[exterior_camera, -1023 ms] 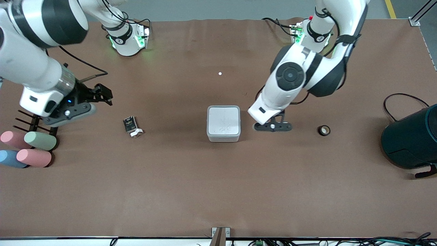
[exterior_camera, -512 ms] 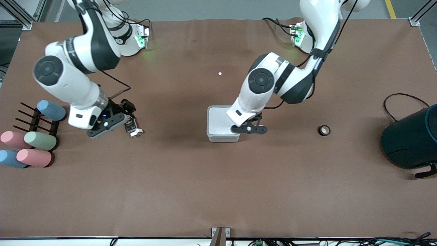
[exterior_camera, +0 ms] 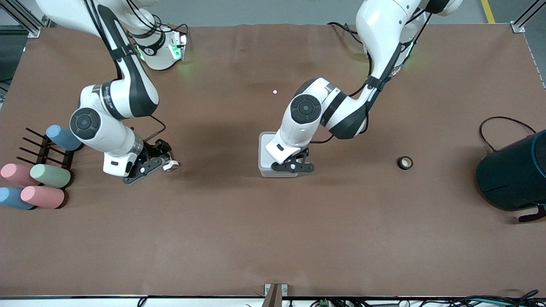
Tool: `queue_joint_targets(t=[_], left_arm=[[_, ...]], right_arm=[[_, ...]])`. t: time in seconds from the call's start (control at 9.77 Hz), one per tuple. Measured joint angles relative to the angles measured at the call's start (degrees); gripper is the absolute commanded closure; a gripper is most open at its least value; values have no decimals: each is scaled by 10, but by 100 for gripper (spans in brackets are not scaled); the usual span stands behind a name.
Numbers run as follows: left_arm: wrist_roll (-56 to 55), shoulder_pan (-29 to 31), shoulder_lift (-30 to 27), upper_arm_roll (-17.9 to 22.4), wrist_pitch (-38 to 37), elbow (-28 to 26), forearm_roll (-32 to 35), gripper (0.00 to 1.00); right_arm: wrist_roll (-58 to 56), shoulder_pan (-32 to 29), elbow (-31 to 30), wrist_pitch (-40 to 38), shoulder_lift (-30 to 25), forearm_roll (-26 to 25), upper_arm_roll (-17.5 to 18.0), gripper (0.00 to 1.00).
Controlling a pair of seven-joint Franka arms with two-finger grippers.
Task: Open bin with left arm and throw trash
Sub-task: 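Move the left gripper to the white bin while the right gripper reaches the package, then lift the white bin's lid open with the left gripper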
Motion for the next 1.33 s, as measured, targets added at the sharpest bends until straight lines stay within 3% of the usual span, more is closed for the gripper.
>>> queue_joint_targets(t=[0.51,1.02,1.13,1.33], left_arm=[[-1,-9,19,0,1,8,0,100],[-1,-14,23,3,3,16,1,100],[-1,-12,15,4,-11,25,1,100],[6,17,-35,9,-112,40,1,91]], right_arm=[[-1,11,-43,99,32,0,4,13],[-8,15,-61,128,57,0,4,22],[-11,15,-68,136,60,0,4,22],[-17,15,-80,147,62,0,4,23]])
